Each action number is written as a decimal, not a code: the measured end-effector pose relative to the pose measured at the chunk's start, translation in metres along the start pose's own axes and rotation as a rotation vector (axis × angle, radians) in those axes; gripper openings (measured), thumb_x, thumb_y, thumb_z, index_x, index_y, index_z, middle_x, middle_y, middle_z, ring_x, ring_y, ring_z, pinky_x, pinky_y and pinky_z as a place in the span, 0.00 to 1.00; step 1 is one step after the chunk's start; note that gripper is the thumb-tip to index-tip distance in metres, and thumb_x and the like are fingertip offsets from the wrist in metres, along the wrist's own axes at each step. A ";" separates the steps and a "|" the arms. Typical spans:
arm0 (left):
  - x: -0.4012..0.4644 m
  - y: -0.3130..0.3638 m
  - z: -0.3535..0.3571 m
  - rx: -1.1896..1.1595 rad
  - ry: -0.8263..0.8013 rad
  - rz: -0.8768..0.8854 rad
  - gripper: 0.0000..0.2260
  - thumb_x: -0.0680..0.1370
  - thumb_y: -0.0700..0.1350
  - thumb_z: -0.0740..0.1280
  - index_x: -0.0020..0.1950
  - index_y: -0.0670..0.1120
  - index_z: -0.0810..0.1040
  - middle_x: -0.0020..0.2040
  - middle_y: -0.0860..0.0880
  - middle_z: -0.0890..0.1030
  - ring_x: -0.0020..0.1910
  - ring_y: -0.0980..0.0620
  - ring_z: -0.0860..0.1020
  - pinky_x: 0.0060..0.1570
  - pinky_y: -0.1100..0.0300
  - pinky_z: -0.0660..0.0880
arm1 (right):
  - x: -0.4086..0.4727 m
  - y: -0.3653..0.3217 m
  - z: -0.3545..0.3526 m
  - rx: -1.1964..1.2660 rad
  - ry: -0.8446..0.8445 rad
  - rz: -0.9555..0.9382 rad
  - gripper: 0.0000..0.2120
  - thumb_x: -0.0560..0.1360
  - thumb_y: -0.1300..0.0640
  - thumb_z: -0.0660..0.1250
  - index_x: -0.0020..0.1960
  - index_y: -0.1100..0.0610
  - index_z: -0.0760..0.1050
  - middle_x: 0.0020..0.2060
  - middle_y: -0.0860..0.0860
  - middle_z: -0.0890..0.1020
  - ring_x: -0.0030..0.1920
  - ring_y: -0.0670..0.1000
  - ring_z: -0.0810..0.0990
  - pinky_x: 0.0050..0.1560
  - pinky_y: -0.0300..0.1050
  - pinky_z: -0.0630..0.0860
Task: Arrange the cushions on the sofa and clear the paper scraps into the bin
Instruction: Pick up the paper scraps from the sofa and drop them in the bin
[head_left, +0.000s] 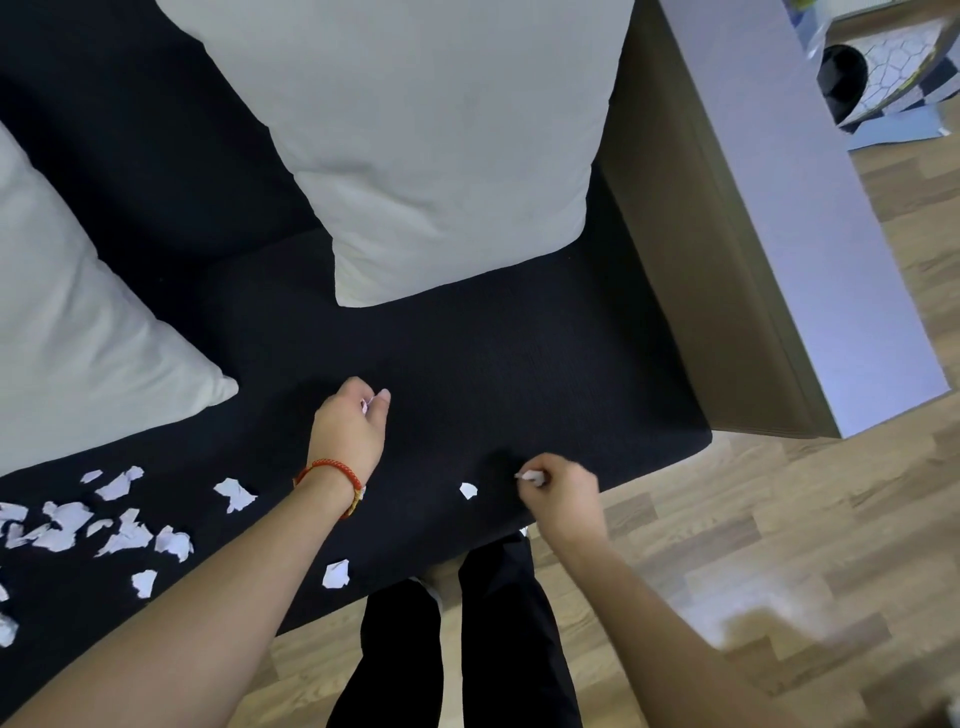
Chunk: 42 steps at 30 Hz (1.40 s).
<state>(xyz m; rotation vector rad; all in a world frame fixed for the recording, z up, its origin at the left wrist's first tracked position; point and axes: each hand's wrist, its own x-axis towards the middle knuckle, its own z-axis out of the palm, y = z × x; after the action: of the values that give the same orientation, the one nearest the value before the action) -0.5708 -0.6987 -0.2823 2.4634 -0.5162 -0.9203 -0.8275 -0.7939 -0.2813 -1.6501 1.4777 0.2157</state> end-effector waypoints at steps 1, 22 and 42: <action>-0.001 0.002 -0.003 -0.060 -0.007 -0.031 0.13 0.86 0.53 0.64 0.47 0.44 0.74 0.39 0.45 0.79 0.36 0.47 0.79 0.34 0.55 0.75 | -0.004 -0.005 0.013 0.007 -0.013 -0.006 0.07 0.75 0.61 0.70 0.44 0.50 0.84 0.37 0.43 0.83 0.39 0.41 0.81 0.36 0.32 0.72; -0.020 -0.026 -0.054 -0.976 -0.080 -0.402 0.13 0.83 0.48 0.70 0.43 0.47 0.71 0.34 0.49 0.73 0.27 0.54 0.67 0.24 0.62 0.61 | -0.021 -0.044 0.079 -0.178 0.034 0.131 0.09 0.82 0.58 0.64 0.45 0.59 0.78 0.36 0.51 0.80 0.35 0.52 0.78 0.33 0.45 0.73; -0.052 -0.002 -0.035 -1.437 -0.337 -0.550 0.18 0.84 0.48 0.62 0.34 0.48 0.78 0.31 0.52 0.76 0.28 0.57 0.75 0.30 0.63 0.66 | -0.048 -0.182 0.065 -0.041 0.006 -0.516 0.06 0.80 0.63 0.70 0.53 0.55 0.83 0.50 0.46 0.82 0.45 0.43 0.81 0.42 0.31 0.78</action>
<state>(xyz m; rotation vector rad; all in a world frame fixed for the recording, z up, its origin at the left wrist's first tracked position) -0.5828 -0.6620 -0.2331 1.0984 0.6199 -1.2584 -0.6558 -0.7328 -0.2002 -2.0020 1.0093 -0.0464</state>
